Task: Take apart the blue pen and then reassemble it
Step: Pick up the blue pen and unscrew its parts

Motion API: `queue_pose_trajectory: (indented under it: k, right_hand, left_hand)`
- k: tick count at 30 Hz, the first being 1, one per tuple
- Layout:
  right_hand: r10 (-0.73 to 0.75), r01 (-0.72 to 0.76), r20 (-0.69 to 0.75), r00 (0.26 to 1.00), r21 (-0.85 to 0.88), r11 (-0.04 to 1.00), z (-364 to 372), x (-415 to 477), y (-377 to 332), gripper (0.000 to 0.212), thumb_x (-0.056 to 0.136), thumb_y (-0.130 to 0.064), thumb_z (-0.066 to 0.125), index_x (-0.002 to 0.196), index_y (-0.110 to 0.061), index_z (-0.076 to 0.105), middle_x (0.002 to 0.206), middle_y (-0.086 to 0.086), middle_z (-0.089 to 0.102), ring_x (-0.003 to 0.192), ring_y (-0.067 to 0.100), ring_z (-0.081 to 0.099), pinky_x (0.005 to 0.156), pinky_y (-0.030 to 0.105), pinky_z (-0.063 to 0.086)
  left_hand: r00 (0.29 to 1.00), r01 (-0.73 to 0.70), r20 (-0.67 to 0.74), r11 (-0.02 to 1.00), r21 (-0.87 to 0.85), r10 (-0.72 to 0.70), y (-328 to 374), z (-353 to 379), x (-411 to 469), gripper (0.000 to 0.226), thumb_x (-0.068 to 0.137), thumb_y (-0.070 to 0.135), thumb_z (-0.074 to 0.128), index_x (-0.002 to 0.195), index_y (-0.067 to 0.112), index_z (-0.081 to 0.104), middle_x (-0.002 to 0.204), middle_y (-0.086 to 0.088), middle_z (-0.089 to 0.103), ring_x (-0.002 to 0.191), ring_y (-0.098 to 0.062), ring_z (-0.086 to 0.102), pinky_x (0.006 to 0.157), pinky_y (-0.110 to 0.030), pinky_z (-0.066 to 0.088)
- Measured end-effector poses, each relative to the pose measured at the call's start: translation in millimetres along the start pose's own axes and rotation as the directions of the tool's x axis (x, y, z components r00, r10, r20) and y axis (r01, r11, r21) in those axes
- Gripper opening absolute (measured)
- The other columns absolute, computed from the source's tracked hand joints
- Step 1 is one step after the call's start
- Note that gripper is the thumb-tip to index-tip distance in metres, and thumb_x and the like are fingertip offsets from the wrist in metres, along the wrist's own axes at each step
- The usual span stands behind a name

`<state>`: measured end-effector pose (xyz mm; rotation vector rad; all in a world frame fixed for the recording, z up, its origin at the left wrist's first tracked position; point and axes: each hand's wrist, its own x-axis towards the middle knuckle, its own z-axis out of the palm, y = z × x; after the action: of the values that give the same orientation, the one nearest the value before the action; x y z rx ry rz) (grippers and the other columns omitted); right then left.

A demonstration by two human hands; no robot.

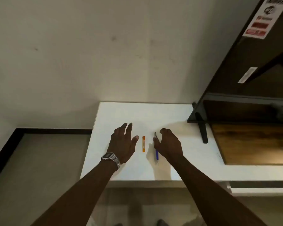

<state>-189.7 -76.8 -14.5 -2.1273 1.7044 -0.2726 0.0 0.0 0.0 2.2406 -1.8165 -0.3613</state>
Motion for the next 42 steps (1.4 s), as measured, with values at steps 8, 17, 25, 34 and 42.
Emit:
queue_pose_trajectory:
  k: [8, 17, 25, 34, 42]
  right_hand:
    - [0.167, -0.175, 0.114, 0.979, 0.063, 0.983, 14, 6, -3, 0.013, 0.081, -0.018, 0.062, 0.078, -0.015, 0.050, 0.085, 0.004, 0.062, 0.076, 0.025, 0.056, 0.059, 0.027, 0.035]
    - [0.180, -0.181, 0.030, 0.983, 0.307, 0.934, -4, -1, 0, 0.042, 0.076, -0.020, 0.075, 0.116, -0.007, 0.075, 0.101, 0.006, 0.078, 0.093, 0.021, 0.071, 0.073, 0.023, 0.048]
    - [0.021, 0.012, -0.079, 0.997, 0.391, 0.920, -34, -26, -3, 0.013, 0.086, -0.022, 0.076, 0.095, -0.013, 0.080, 0.075, -0.003, 0.078, 0.066, 0.004, 0.068, 0.062, 0.013, 0.043]
    - [0.209, -0.349, 0.286, 0.935, 0.644, 0.681, -78, 14, -9, 0.023, 0.084, -0.034, 0.077, 0.087, -0.011, 0.080, 0.089, 0.011, 0.077, 0.068, 0.017, 0.068, 0.058, 0.031, 0.057]
    - [0.110, -0.390, 0.461, 0.881, 0.572, 0.722, -70, 26, -3, 0.025, 0.082, -0.027, 0.081, 0.095, -0.005, 0.080, 0.096, 0.012, 0.079, 0.071, 0.014, 0.065, 0.066, 0.029, 0.056]
  left_hand:
    - [0.999, 0.024, 0.024, 1.000, -0.017, -0.024, 7, 23, 13, 0.051, 0.097, 0.033, 0.052, 0.147, 0.024, 0.045, 0.155, -0.001, 0.039, 0.135, -0.028, 0.040, 0.103, -0.040, 0.038]
    - [0.951, 0.285, 0.132, 0.626, -0.726, -0.280, 55, 14, 20, 0.024, 0.092, 0.030, 0.068, 0.109, 0.015, 0.075, 0.103, -0.003, 0.078, 0.092, -0.015, 0.069, 0.081, -0.022, 0.052]
    - [0.893, 0.445, 0.397, 0.287, -0.848, -0.211, 83, 10, 25, 0.013, 0.084, 0.022, 0.076, 0.086, 0.009, 0.081, 0.090, -0.015, 0.080, 0.086, -0.027, 0.077, 0.073, -0.034, 0.063]
    - [0.883, 0.454, 0.408, 0.198, -0.869, -0.233, 82, 0, 22, 0.010, 0.086, 0.009, 0.074, 0.078, 0.010, 0.080, 0.078, -0.014, 0.077, 0.067, -0.022, 0.070, 0.060, -0.025, 0.060]
    - [0.923, 0.384, 0.351, 0.309, -0.870, -0.158, 73, 10, 15, 0.013, 0.087, 0.004, 0.068, 0.086, 0.000, 0.081, 0.083, -0.023, 0.076, 0.071, -0.024, 0.068, 0.077, -0.036, 0.062]
